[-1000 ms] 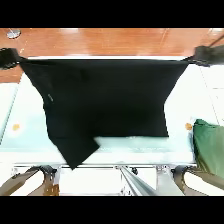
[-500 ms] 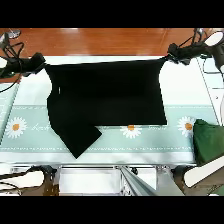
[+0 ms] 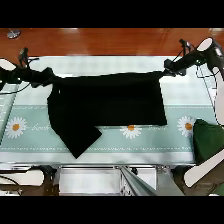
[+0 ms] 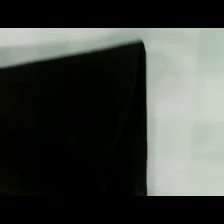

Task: Fold the shirts.

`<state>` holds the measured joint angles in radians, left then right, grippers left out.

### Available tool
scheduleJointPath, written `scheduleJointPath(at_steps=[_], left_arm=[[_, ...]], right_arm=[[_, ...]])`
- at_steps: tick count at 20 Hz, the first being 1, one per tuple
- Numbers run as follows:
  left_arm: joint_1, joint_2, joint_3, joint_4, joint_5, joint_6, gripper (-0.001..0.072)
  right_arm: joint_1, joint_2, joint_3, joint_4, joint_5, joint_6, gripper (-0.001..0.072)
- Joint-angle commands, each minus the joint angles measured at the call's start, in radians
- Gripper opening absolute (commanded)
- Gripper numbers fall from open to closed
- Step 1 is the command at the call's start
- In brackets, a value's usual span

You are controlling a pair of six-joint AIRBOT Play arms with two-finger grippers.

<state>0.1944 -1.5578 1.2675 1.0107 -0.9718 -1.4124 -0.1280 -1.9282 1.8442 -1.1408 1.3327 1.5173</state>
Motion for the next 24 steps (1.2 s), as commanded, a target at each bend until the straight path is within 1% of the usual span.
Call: scheduleJointPath(at_steps=[1, 2, 3, 4, 5, 7, 8, 10, 12, 13, 14, 15, 16, 18, 20, 21, 22, 24], left_arm=[[-0.003, -0.055, -0.002, 0.021, -0.14, 0.021, 0.0021], [-0.002, -0.068, -0.002, 0.021, -0.156, 0.02, 0.0024], [0.005, -0.072, -0.002, 0.022, -0.172, 0.002, 0.0129], [0.019, -0.072, 0.004, 0.022, -0.205, -0.017, 0.0551], [0.04, -0.072, 0.02, 0.038, -0.262, -0.033, 0.0699], [0.097, -0.052, 0.039, 0.084, -0.385, -0.048, 0.0699], [0.129, -0.02, 0.027, 0.109, -0.419, -0.049, 0.0699], [0.195, 0.082, -0.048, 0.132, -0.422, -0.045, 0.0699], [0.274, 0.206, -0.184, 0.162, -0.403, -0.018, 0.0699], [0.328, 0.272, -0.275, 0.166, -0.393, 0.01, 0.0699], [0.383, 0.329, -0.366, 0.163, -0.38, 0.017, 0.0699], [0.438, 0.381, -0.458, 0.14, -0.366, 0.037, 0.0699], [0.497, 0.427, -0.553, 0.082, -0.353, 0.079, 0.0699], [0.575, 0.497, -0.711, -0.084, -0.302, 0.146, 0.07], [0.578, 0.527, -0.818, -0.19, -0.264, 0.164, 0.0699], [0.56, 0.525, -0.851, -0.192, -0.258, 0.173, 0.0699], [0.539, 0.524, -0.875, -0.193, -0.25, 0.183, 0.0699], [0.489, 0.524, -0.917, -0.224, -0.22, 0.209, 0.0699]], right_arm=[[0.014, -0.003, -0.069, -0.037, 0.053, -0.013, 0.0032], [0.021, -0.003, -0.09, -0.037, 0.047, -0.014, 0.0032], [0.025, -0.003, -0.097, -0.039, 0.049, -0.006, 0.0086], [0.025, -0.001, -0.096, -0.038, 0.056, 0.011, 0.0419], [0.016, 0.006, -0.088, -0.041, 0.086, 0.004, 0.061], [-0.018, 0.042, -0.084, -0.062, 0.148, 0.005, 0.0613], [-0.043, 0.069, -0.085, -0.087, 0.187, 0.005, 0.0613], [-0.095, 0.136, -0.11, -0.142, 0.237, 0.005, 0.0613], [-0.151, 0.246, -0.243, -0.148, 0.165, 0.005, 0.0613], [-0.175, 0.314, -0.349, -0.147, 0.099, 0.003, 0.0613], [-0.194, 0.376, -0.462, -0.135, 0.033, -0.003, 0.0613], [-0.211, 0.441, -0.587, -0.092, -0.038, -0.021, 0.0613], [-0.222, 0.501, -0.709, -0.032, -0.103, -0.055, 0.0613], [-0.226, 0.595, -0.902, 0.095, -0.204, -0.114, 0.0612], [-0.224, 0.65, -1.023, 0.225, -0.235, -0.186, 0.0613], [-0.224, 0.666, -1.061, 0.273, -0.232, -0.218, 0.0613], [-0.223, 0.678, -1.087, 0.295, -0.228, -0.241, 0.0613], [-0.224, 0.686, -1.11, 0.294, -0.218, -0.255, 0.0613]])
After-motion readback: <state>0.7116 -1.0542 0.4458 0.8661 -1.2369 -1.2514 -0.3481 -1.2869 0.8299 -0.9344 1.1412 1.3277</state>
